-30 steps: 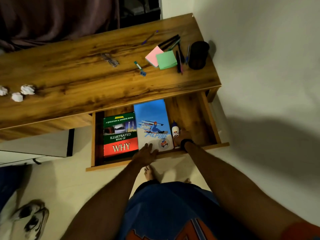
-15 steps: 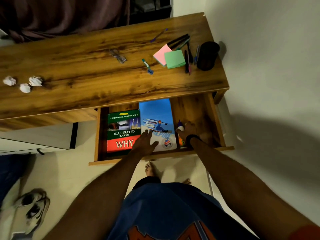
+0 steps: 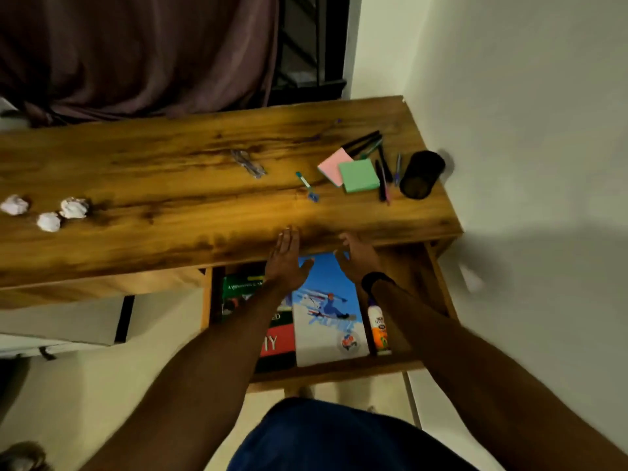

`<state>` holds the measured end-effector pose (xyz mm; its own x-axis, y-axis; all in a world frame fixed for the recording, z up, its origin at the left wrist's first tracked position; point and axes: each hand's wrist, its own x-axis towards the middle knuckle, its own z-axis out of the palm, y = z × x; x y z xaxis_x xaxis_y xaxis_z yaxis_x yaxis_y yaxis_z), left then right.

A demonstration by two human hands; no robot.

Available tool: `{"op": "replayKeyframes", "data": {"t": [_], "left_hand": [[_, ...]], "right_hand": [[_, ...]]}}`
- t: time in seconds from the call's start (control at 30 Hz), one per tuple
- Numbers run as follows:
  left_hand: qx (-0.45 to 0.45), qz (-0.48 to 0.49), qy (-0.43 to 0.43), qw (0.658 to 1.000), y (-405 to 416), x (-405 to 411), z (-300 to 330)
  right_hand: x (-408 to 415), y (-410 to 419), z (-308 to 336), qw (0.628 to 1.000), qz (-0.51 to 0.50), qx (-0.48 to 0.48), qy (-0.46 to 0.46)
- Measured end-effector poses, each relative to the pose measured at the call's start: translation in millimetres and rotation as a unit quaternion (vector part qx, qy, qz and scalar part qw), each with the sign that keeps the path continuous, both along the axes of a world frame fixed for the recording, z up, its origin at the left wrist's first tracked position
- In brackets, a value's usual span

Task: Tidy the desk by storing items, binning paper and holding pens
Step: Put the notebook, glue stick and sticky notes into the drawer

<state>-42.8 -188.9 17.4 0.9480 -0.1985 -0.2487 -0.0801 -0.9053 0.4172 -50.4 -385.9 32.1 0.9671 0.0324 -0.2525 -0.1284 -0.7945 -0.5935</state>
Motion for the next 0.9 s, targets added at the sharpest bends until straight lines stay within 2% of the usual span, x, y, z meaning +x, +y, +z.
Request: {"op": "replayKeyframes", "data": {"t": [0.17,0.27,0.33,0.47,0.6,0.67,0.8,0.9], "left_hand": [[0.019,0.023,0.073,0.997,33.0,47.9,-16.7],[0.043,0.011,0.019,0.999,45.4,54.7,-33.6],[0.054,0.007,-0.016,0.998,48.8,62.1,-44.2],[0.037,0.057,-0.055,0.996,42.4,93.6,-52.1],[0.042,0.059,-0.088,0.994,42.1,117.3,-58.5],[0.049,0.062,-0.102,0.992,41.7,124.2,-57.8],[0.057,0.08,-0.107,0.989,36.7,127.0,-54.0],[0.068,0.086,-0.102,0.989,36.7,127.5,-53.1]], "right_hand": [[38.7,45.8,0.7,0.991,0.099,-0.082,0.048],[47.4,62.9,-14.1,0.98,0.127,-0.13,0.076],[49.6,65.5,-21.8,0.979,0.127,-0.146,0.063],[61.6,59.4,-30.7,0.97,0.146,-0.187,0.044],[78.4,55.4,-38.5,0.974,0.147,-0.167,0.043],[84.9,49.9,-45.4,0.98,0.134,-0.145,0.014],[93.1,46.9,-50.7,0.996,0.035,-0.051,-0.069],[112.1,56.0,-50.5,0.992,-0.04,-0.022,-0.121]]}}
